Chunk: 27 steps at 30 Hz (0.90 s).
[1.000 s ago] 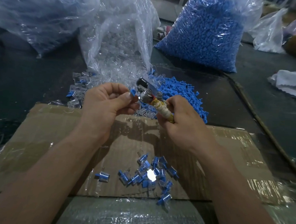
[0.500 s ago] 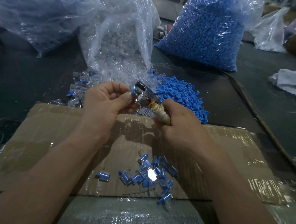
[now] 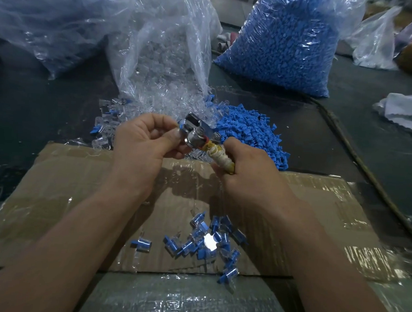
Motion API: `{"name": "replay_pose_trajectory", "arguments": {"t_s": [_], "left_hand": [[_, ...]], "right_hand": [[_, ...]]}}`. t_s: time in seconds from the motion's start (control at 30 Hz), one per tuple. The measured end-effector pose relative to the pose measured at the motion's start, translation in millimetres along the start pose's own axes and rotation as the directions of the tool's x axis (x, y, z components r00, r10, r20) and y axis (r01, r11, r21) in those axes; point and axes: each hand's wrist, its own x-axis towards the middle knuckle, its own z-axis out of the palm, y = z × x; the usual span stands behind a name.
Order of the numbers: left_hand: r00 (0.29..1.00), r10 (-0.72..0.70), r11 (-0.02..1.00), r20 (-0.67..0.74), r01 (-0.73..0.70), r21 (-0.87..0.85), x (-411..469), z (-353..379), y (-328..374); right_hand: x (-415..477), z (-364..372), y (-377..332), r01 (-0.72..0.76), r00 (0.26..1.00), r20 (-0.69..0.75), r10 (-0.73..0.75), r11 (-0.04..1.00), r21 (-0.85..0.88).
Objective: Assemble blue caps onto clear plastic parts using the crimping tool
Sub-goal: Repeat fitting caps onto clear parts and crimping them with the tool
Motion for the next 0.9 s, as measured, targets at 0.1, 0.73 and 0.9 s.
{"name": "replay_pose_trajectory", "arguments": {"t_s": [0.1,0.73,0.9], "left_hand": [[1.000,-0.021,1.000,-0.010,0.021,-0.017,0.3,0.4,0.2],[0.678,-0.347,0.932,0.648,0.173,0.318,-9.5,-4.8,15.0],[0.582,-0.372,0.906,0.723,0.058,0.419,-11.4,1.3,8.7]], "right_hand": [[1.3,1.1,2.7,0.014,1.000,-0.012,-0.015,1.000,-0.013],[8.1,-7.1,20.8,-0.104,0.988,0.097,0.116,0.987,-0.121],[8.6,-5.9,17.6,-0.079,0.979,0.177,0.102,0.988,-0.136]]}}
